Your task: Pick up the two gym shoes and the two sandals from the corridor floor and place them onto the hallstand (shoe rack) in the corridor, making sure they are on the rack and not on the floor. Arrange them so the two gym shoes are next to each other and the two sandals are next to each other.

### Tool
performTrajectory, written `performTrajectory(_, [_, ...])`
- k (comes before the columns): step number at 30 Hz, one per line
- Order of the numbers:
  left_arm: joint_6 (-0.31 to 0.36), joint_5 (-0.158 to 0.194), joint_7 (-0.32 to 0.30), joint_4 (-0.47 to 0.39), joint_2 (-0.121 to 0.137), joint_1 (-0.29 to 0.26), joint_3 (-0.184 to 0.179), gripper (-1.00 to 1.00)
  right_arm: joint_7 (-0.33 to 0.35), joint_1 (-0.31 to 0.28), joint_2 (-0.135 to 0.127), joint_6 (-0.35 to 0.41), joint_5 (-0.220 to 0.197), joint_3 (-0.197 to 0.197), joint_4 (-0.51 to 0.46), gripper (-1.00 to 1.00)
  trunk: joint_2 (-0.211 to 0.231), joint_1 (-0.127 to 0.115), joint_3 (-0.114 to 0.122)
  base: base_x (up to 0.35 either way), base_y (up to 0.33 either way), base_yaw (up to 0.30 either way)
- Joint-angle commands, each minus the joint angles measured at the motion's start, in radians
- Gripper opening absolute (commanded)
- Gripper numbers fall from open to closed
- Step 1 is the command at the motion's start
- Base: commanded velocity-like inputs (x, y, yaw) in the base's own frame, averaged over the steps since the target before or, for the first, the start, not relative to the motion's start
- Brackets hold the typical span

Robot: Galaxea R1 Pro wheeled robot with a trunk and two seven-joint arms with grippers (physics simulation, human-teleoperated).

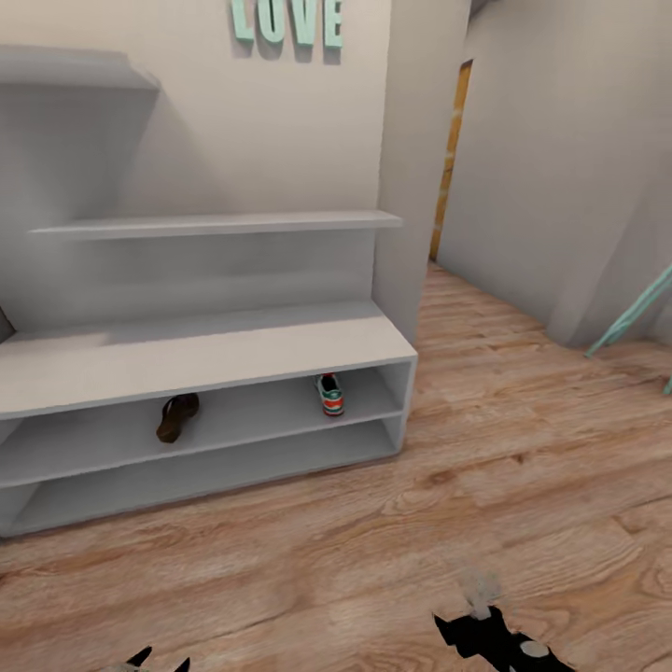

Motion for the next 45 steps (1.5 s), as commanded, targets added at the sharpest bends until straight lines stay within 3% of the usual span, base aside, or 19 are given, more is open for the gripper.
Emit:
performTrajectory(1, [-0.002,0.001,-0.002,0.001,0.0,0.0,0.004,1.0,0.006,0.005,-0.001,-0.028,0.009,-0.009,0.007,1.0,0.0,0.0,-0.001,0.0,0.0,-0.28])
performTrajectory(7, [-0.003,0.005,0.031,0.023,-0.001,0.0,0.006,1.0,0.014,0.055,-0.005,-0.163,0.009,-0.009,0.044,1.0,0.0,0.0,-0.001,0.0,0.0,-0.282])
performTrajectory(18, [-0.005,0.005,0.15,0.042,-0.03,0.001,0.007,1.0,0.014,0.085,-0.006,-0.184,0.008,-0.011,0.049,1.0,0.0,0.0,-0.001,0.0,0.0,-0.283])
performTrajectory(23, [-0.005,0.004,0.25,0.044,-0.057,0.001,0.006,1.0,0.014,0.087,-0.003,-0.185,0.007,-0.012,0.048,1.0,0.0,0.0,-0.001,0.0,0.0,-0.283])
performTrajectory(28, [-0.005,0.002,0.305,0.043,-0.064,0.001,0.004,1.0,0.013,0.087,-0.002,-0.185,0.006,-0.012,0.048,1.0,0.0,0.0,-0.001,0.0,0.0,-0.283])
performTrajectory(39, [-0.003,-0.012,0.336,0.037,-0.068,-0.001,-0.014,1.0,0.011,0.087,0.002,-0.186,0.004,-0.013,0.046,1.0,0.0,0.0,-0.001,0.0,0.0,-0.283])
performTrajectory(45, [-0.004,-0.021,0.336,0.039,-0.068,-0.001,-0.013,1.0,0.011,0.087,0.001,-0.185,-0.021,-0.014,0.046,1.0,0.0,0.0,-0.001,0.0,0.0,-0.283])
